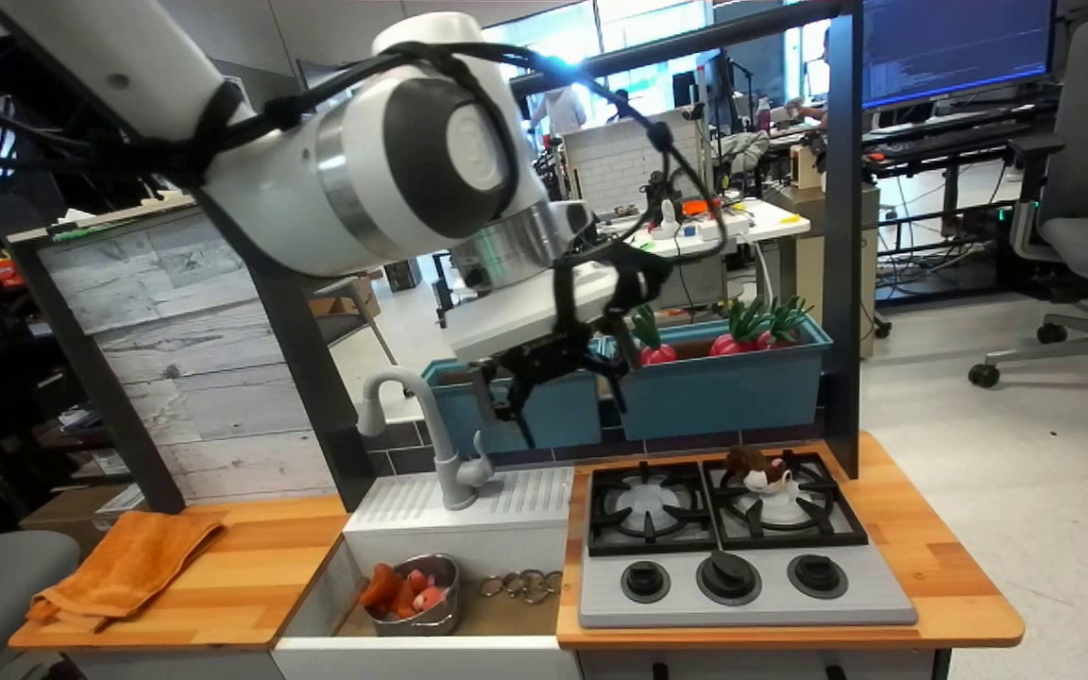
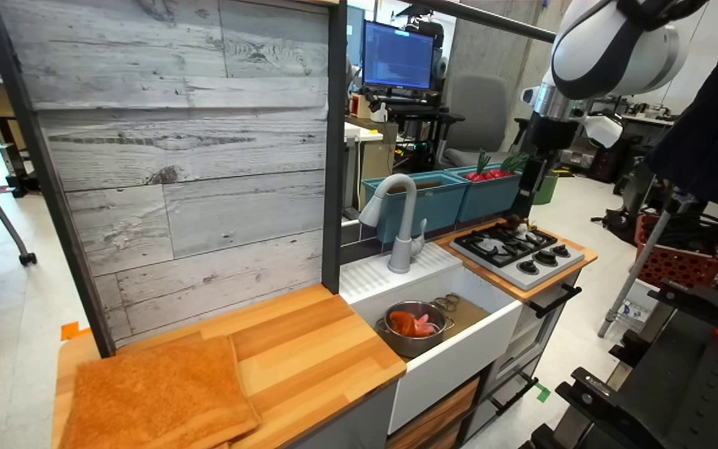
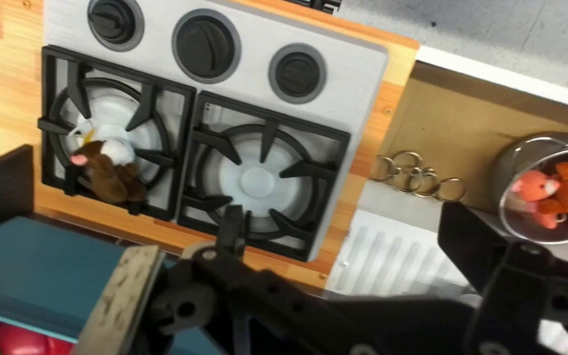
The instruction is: Use the towel to wipe the table, then put the dolls in the silver pot one at a time
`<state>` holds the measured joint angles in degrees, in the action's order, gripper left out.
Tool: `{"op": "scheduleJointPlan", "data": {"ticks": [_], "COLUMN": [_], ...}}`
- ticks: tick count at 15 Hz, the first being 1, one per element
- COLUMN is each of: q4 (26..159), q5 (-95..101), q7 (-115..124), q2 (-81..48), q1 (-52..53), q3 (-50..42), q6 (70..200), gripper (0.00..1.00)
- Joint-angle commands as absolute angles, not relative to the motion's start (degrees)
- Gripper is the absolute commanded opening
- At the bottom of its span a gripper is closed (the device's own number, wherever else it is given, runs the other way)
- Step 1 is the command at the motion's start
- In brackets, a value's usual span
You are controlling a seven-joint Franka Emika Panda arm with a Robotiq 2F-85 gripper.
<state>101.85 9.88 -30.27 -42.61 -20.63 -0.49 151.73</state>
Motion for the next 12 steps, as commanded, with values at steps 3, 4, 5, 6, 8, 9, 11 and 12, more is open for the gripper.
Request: {"op": "scheduleJointPlan", "data": {"ticks": [3, 4, 5, 6, 8, 9, 11, 12], "q4": [81.8, 78.8, 86.7, 84.0, 81.1, 81.5, 77.6, 75.6], "q5": [-1.3, -2.4, 0.0, -0.9, -1.3, -0.6, 0.5, 0.8], "q7": [-34.8, -36.5, -34.5, -35.3, -35.6, -35.4, -31.4, -29.1], "q2": [-58.0, -60.0, -55.0, -57.0, -59.2, -59.6, -62.4, -63.7], "q1": [-31.2, -32.4, -29.9, -31.2, -31.7, -31.0, -28.2, -27.1], "q3": [5.8, 7.8, 3.9, 5.2, 6.2, 5.5, 1.7, -0.1], "q6": [150.0, 149.9, 151.6, 151.6, 151.6, 153.6, 155.3, 155.3], "gripper": [1.00, 1.00, 1.00, 1.00, 1.00, 1.00, 1.00, 1.00]}}
